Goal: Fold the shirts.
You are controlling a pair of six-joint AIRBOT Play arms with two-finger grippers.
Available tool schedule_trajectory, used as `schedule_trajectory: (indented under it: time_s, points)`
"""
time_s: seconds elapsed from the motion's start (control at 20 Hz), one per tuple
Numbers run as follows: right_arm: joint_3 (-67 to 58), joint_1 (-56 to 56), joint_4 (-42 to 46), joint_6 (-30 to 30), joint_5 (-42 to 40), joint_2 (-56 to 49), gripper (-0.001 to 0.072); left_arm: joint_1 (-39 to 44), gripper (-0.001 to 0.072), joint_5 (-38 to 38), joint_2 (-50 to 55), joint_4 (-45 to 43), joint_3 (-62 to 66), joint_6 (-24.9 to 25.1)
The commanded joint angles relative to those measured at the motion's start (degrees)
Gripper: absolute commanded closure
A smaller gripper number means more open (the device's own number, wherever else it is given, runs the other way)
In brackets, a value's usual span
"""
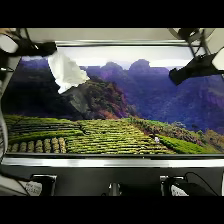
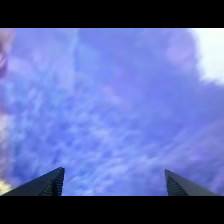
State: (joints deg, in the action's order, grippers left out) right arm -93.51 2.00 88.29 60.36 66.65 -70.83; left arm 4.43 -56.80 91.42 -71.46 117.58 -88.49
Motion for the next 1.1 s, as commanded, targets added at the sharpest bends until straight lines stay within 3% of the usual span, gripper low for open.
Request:
schedule_trajectory:
  time_s: [0.0, 0.15, 0.35, 0.65, 0.75, 0.8, 0.85, 0.9, 1.05]
  points:
    - [-3.4, 0.0, 5.7, -0.3, -6.6, 9.9, 0.0041, 7.9, 0.0682, 8.3, -17.9, 2.5, 0.0, 6.5]
    - [-5.0, 0.0, 5.9, -1.8, -12.0, 20.2, 0.0041, 17.8, 0.0682, 11.6, -27.0, 2.1, -1.6, 6.5]
    - [-5.0, 0.0, 5.9, -3.1, -13.1, 29.8, 0.0042, 26.8, 0.0682, 11.2, -28.0, 1.6, -7.3, 6.4]
    - [-5.0, 0.0, 5.9, -1.1, -3.2, 29.8, 0.0041, 39.5, 0.0681, 11.3, -14.7, 2.2, -24.9, 0.0]
    - [-5.0, 0.0, 5.9, -1.0, 0.6, 27.9, 0.0040, 44.5, 0.0674, 9.8, -6.8, 8.5, -27.5, -2.6]
    - [-5.0, 0.0, 5.9, -1.0, 2.7, 26.7, 0.0036, 46.3, 0.0470, 7.1, -3.2, 12.3, -27.1, -2.4]
    - [-5.0, 0.0, 5.9, -1.0, 5.7, 24.9, 0.0009, 47.2, 0.0019, 2.9, -0.3, 14.5, -26.1, -2.4]
    - [-5.0, 0.0, 5.9, -1.0, 9.3, 23.0, 0.0007, 46.7, -0.0013, -2.7, 1.3, 13.9, -24.7, -1.7]
    - [-1.9, 0.0, 4.3, -0.3, 21.9, 14.4, 0.0012, 38.2, -0.0009, -17.0, -1.2, 2.7, -22.9, -1.5]
